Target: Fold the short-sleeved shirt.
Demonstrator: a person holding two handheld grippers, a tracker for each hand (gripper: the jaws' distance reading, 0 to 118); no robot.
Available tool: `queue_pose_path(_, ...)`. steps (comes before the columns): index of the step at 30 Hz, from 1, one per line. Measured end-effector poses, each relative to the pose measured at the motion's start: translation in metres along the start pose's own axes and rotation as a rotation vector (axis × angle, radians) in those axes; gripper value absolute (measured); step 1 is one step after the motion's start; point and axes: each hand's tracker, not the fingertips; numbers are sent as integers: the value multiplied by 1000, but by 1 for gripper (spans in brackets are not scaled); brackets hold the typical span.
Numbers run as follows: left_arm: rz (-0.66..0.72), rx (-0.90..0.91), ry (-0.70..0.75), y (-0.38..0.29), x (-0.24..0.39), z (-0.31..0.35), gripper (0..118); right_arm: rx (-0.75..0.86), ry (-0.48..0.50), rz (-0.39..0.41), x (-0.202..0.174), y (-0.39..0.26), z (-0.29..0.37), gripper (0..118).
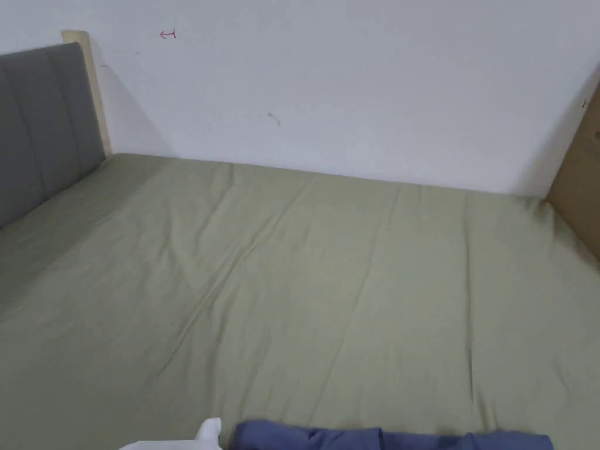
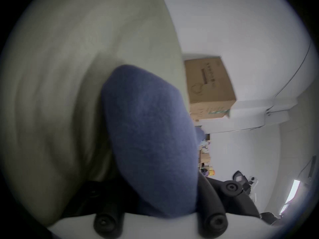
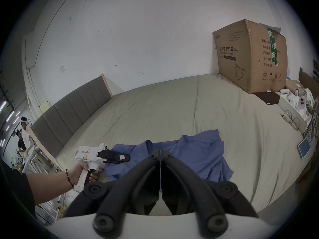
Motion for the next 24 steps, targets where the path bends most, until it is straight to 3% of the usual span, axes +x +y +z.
queue_pose_path(2, -134, -53, 210, 5, 13, 8, 9, -10, 2, 1, 1, 0, 0, 0)
queue_pose_path(5, -353, -54, 405, 10, 47, 31, 9, -25, 0, 23, 5, -2, 1, 0)
queue_pose_path(7, -507, -57, 759, 9, 57, 63, 9, -13, 11, 19, 9, -4, 3, 0)
queue_pose_path(9, -628, -33, 997, 12, 82, 81, 9, -10, 18, 5, 12, -7, 3, 0)
queue_pose_path(12, -740, 13, 1199, 1, 112, 95, 9, -7, 30, -36, 17, -12, 5, 0)
queue_pose_path(14, -714, 23, 1141, -1, 127, 86, 10, -2, 42, -65, 22, -14, 10, 0)
queue_pose_path(17, -535, -10, 815, -19, 149, 53, 10, 14, 37, -77, 30, -15, 20, 0)
queue_pose_path(21, -382, -118, 544, -35, 160, -20, 14, 30, 11, -104, 47, -14, 34, 0)
queue_pose_path(22, -356, -130, 525, -39, 159, -42, 30, 26, 1, -116, 52, -12, 39, 0)
queue_pose_path(23, -349, -141, 510, -43, 157, -60, 57, 29, -8, -123, 56, -12, 43, 0)
queue_pose_path(24, -332, -184, 471, -45, 154, -80, 95, 39, -21, -130, 61, -11, 49, 0)
